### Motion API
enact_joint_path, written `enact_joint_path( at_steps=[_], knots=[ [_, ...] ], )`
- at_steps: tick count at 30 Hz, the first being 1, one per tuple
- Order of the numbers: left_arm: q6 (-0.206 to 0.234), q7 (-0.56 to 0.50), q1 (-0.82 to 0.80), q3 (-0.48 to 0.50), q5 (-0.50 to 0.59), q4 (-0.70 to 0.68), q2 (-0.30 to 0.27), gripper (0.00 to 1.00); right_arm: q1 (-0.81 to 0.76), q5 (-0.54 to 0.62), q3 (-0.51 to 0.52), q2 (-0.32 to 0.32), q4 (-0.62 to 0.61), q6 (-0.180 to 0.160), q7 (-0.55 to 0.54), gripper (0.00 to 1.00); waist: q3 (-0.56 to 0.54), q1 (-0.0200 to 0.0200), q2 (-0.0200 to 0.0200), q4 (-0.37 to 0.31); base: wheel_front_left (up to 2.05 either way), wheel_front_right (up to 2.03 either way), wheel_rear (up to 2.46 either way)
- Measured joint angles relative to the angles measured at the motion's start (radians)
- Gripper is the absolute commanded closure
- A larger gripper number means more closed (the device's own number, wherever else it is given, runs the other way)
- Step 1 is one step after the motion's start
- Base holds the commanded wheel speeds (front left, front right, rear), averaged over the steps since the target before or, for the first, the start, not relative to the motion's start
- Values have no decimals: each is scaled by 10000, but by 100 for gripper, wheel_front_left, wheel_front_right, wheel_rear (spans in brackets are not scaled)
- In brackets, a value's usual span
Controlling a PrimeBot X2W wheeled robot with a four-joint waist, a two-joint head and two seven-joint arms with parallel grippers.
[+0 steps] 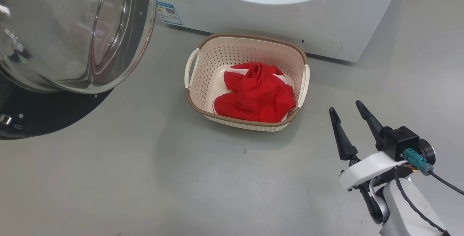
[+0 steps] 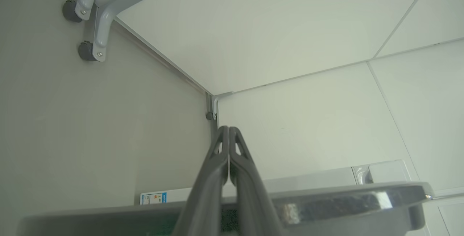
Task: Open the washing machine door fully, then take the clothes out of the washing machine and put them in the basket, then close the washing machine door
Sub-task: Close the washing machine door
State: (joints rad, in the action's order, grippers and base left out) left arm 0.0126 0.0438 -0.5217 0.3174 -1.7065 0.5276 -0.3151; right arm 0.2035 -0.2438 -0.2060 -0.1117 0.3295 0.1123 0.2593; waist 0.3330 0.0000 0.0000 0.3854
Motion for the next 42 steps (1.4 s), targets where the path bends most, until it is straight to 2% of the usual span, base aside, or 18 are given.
enact_joint_path(
  at_steps=[8,13,25,32,42],
  knots=[
    [-326,-393,-79,15,-230,253,46,100,7,-25,121,6,2,8,0,0,30,0,0,20,0,0,0],
    [-723,-1062,-61,-245,-326,341,104,100,5,-94,203,13,38,8,0,0,-98,0,0,137,0,0,0],
    [-1237,-2575,581,-828,-627,-27,293,100,-6,-178,127,163,182,12,0,0,-485,0,0,308,0,0,0],
    [-1329,-3373,1199,-1099,-717,-639,499,100,-15,-198,117,196,274,38,0,0,-718,0,0,217,0,0,0],
    [-1331,-4362,1918,-1795,-809,-1841,1154,100,-74,-272,15,305,447,46,0,0,-959,0,0,17,0,0,0]
  ],
)
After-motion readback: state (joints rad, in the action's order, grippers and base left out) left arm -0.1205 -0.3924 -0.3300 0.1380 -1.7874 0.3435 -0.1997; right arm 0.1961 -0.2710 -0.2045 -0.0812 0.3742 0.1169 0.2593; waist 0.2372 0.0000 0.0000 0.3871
